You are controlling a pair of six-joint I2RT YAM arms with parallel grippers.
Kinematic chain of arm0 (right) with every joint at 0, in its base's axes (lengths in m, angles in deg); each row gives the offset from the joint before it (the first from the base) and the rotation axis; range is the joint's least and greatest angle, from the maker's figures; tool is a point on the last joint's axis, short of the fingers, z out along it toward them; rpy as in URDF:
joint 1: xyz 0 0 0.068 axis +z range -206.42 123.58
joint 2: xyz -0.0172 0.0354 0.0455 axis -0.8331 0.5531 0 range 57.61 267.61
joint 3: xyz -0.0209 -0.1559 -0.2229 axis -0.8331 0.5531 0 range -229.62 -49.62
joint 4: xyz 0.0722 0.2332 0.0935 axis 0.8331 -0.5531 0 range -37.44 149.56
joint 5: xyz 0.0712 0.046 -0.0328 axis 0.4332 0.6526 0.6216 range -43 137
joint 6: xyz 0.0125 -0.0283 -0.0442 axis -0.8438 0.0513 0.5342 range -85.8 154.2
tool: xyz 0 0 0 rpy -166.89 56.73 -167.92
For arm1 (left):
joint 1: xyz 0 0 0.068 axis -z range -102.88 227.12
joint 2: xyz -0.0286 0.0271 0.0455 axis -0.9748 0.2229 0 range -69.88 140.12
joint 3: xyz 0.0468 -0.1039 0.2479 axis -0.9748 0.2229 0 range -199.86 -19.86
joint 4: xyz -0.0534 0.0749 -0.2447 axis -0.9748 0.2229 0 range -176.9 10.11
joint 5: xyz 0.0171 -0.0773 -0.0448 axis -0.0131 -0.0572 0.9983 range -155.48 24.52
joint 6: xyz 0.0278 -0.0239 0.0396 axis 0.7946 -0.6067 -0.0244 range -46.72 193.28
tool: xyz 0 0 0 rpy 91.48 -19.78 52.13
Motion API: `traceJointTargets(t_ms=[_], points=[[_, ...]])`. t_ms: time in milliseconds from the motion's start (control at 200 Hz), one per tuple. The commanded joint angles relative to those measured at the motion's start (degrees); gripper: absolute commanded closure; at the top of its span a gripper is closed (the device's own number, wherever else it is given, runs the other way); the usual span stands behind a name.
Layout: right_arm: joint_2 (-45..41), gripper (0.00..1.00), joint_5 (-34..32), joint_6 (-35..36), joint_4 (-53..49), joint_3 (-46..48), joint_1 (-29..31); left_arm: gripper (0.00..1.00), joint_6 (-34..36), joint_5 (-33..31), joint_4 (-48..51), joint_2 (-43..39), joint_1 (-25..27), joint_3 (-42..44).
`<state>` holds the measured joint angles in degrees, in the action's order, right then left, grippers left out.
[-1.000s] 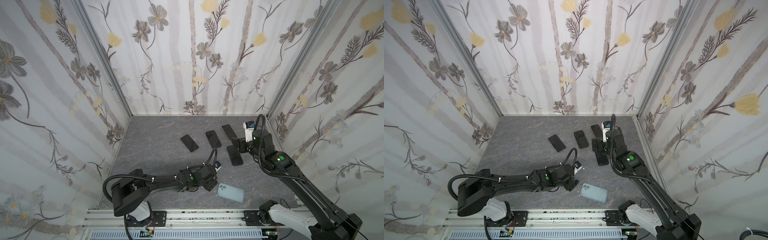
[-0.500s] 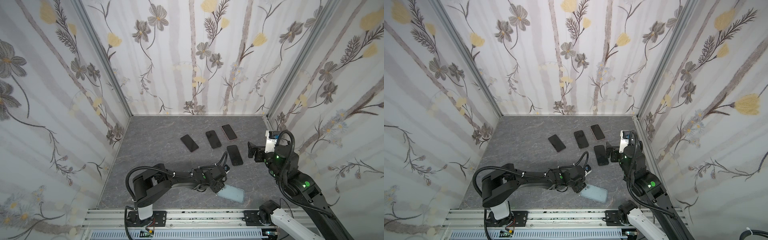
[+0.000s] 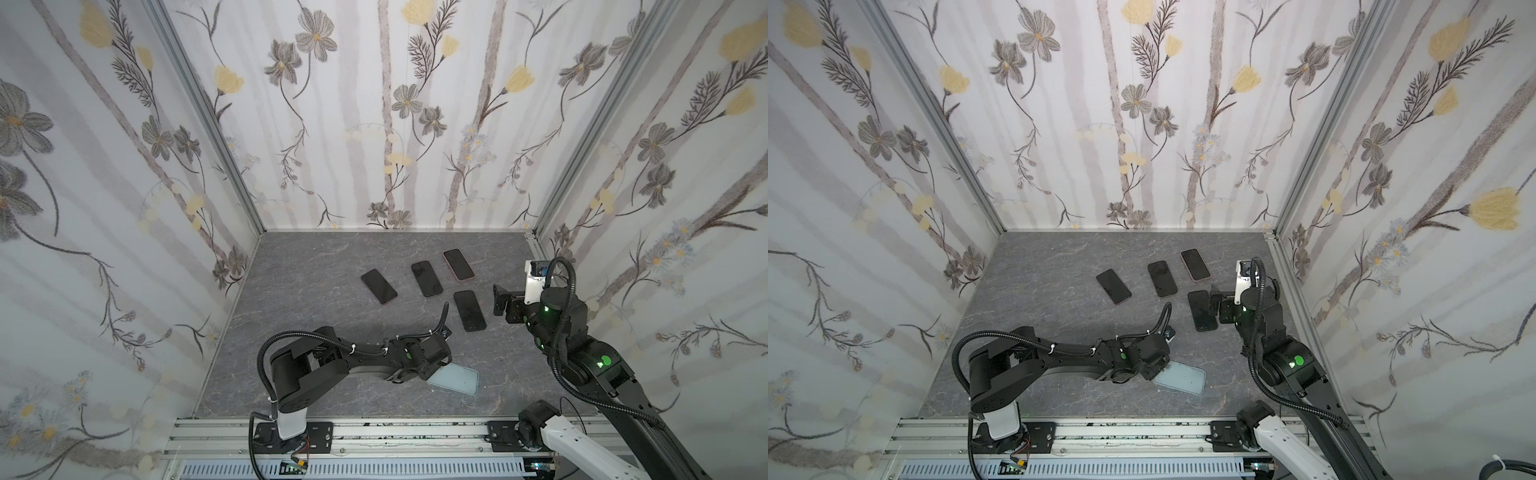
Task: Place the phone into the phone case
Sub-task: 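Drag the light blue case toward the table center with the left gripper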
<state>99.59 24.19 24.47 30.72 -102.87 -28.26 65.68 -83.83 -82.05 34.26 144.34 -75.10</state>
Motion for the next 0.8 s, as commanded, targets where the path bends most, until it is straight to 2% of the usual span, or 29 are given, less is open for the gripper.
traceJointTargets(t_ms=[0, 250, 360, 794], points=[[0.8, 0.0, 0.6, 0.1, 2.1, -0.2, 0.1, 0.29, -2.8, -4.7, 2.9, -1.4, -1.2, 2.1], [4.7, 0.01, 3.4, -0.7, 3.7, -0.5, 0.0, 0.3, -6.6, -6.0, 2.7, -5.1, -7.1, 9.4], [7.0, 0.02, 4.7, -1.4, 4.2, -1.2, 0.0, 0.3, -9.0, -3.4, 1.2, -8.1, -10.6, 12.4], [15.7, 0.06, 9.7, -3.2, 7.1, -4.8, 0.8, 0.3, -15.7, -2.7, 2.0, -16.7, -16.2, 17.8]])
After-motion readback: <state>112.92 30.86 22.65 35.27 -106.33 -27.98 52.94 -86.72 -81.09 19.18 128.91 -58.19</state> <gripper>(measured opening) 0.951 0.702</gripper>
